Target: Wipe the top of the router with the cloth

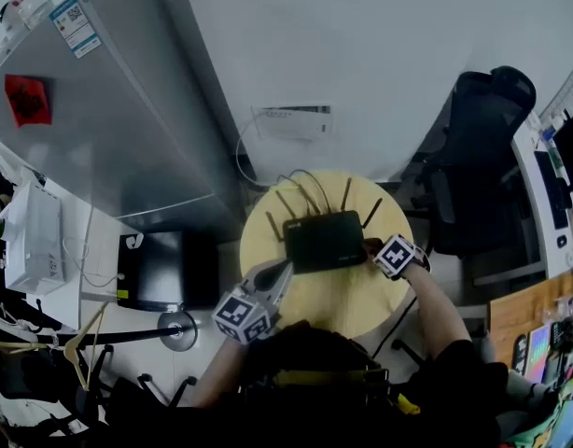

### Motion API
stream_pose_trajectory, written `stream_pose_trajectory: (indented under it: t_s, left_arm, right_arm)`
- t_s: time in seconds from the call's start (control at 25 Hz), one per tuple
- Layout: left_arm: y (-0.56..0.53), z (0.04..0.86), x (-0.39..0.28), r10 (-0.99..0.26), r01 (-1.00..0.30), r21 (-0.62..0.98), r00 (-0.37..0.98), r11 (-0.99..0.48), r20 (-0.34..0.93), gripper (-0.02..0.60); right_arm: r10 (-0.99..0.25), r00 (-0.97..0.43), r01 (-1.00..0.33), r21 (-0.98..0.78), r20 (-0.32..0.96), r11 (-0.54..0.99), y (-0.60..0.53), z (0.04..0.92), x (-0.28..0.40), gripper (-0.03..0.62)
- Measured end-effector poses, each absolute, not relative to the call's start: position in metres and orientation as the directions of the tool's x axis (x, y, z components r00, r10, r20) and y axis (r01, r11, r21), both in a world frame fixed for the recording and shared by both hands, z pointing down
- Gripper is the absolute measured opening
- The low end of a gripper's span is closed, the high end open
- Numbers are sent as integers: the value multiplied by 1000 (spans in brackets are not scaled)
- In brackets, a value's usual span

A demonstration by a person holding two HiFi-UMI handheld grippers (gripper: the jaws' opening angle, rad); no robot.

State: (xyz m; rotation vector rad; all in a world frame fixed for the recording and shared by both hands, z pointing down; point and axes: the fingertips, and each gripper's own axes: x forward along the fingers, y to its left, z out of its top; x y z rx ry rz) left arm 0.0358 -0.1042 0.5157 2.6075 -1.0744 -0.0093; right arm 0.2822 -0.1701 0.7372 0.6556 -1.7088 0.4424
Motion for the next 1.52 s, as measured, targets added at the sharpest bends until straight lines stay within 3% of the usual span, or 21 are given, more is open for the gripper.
stream_pose_trajectory:
  t_s: [0.2,0.4,0.56,0.76,0.96,1.12,1.52]
  left_arm:
    - [-104,521,34,-720,-724,284,680,-629,138,-3]
    - [-105,523,31,-761,-768,281,628,-575,160,-3]
    - [-100,526,26,-781,-789,289,600,-542,173,-3]
    - [-98,529,16,-797,-806,293,575,-514,184,-3]
    - [-100,526,11,-804,-803,292,575,-520,151,-3]
    - [-98,527,18,-780,-775,299,611,-556,135,-3]
    - [-96,527,25,-740,-744,289,656,-602,146,-3]
  right_arm:
    - [-75,-121,-804,-53,990,592,-186,767,311,63]
    - [-15,-139,-825,-108,990,555,-201,788,301,63]
    - [-13,-139,-768,-99,990,633,-208,793,284,63]
    - [-10,-144,-490,-62,990,869,-194,794,262,63]
    - [-9,-57,-331,-10,998,944,-183,795,266,63]
    - [10,-65,-316,-30,998,948,-173,795,262,63]
    - [67,-66,-435,-89,996,896,-135,795,267,63]
